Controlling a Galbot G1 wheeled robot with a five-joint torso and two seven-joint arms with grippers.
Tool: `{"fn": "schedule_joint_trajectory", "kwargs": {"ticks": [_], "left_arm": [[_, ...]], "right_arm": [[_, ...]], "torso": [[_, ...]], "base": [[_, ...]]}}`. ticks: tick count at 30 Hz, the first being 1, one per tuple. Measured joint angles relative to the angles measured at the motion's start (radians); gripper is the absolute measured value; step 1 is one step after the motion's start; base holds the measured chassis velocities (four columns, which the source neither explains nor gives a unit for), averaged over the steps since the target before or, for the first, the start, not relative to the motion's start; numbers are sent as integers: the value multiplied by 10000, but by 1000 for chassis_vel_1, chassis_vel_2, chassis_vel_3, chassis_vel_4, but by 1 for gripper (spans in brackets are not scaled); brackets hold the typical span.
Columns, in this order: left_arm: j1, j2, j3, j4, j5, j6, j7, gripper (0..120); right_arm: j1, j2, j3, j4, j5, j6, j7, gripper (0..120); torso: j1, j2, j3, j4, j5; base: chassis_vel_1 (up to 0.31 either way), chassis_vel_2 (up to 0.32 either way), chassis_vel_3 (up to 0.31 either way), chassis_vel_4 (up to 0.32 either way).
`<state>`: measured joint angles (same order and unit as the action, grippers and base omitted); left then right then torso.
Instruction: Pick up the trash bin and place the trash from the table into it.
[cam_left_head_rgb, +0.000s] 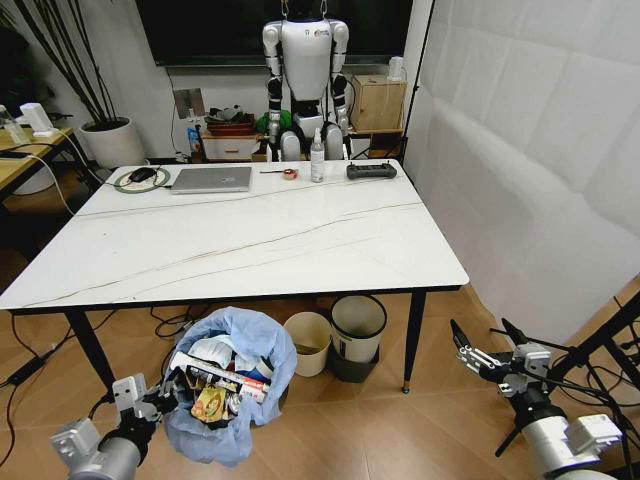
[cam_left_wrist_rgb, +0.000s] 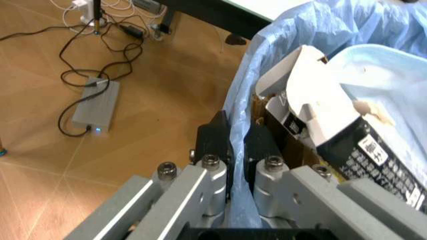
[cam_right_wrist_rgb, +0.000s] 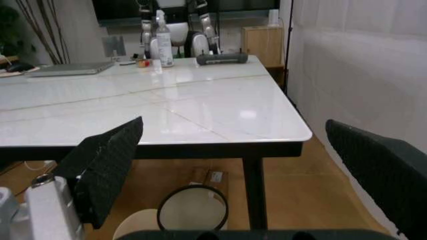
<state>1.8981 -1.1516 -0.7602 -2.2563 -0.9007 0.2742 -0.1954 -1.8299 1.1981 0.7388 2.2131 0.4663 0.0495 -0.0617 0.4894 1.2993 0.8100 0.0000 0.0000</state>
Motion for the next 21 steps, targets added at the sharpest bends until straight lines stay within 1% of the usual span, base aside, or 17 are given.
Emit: {"fn": "schedule_joint_trajectory", "kwargs": {"ticks": [3,8,20,21], "left_arm": [[-44,-56,4,-50,39,5,-20,0],[-68,-134,75,-58,166,5,28,0],[-290,-129,84,205,221,19,154,0],[-290,-129,84,205,221,19,154,0]], "right_arm": [[5,-2,-4,-3,3,-2,2,100],[6,-5,-6,-4,6,-5,5,100],[8,-7,-10,-8,14,-9,7,100],[8,-7,-10,-8,14,-9,7,100]], "torso": [[-59,-125,-67,1,0],[-113,-220,-109,1,-1],[-419,-908,-488,1,0],[-419,-908,-488,1,0]], "base": [[0,0,0,0],[0,0,0,0],[0,0,0,0],[0,0,0,0]]}}
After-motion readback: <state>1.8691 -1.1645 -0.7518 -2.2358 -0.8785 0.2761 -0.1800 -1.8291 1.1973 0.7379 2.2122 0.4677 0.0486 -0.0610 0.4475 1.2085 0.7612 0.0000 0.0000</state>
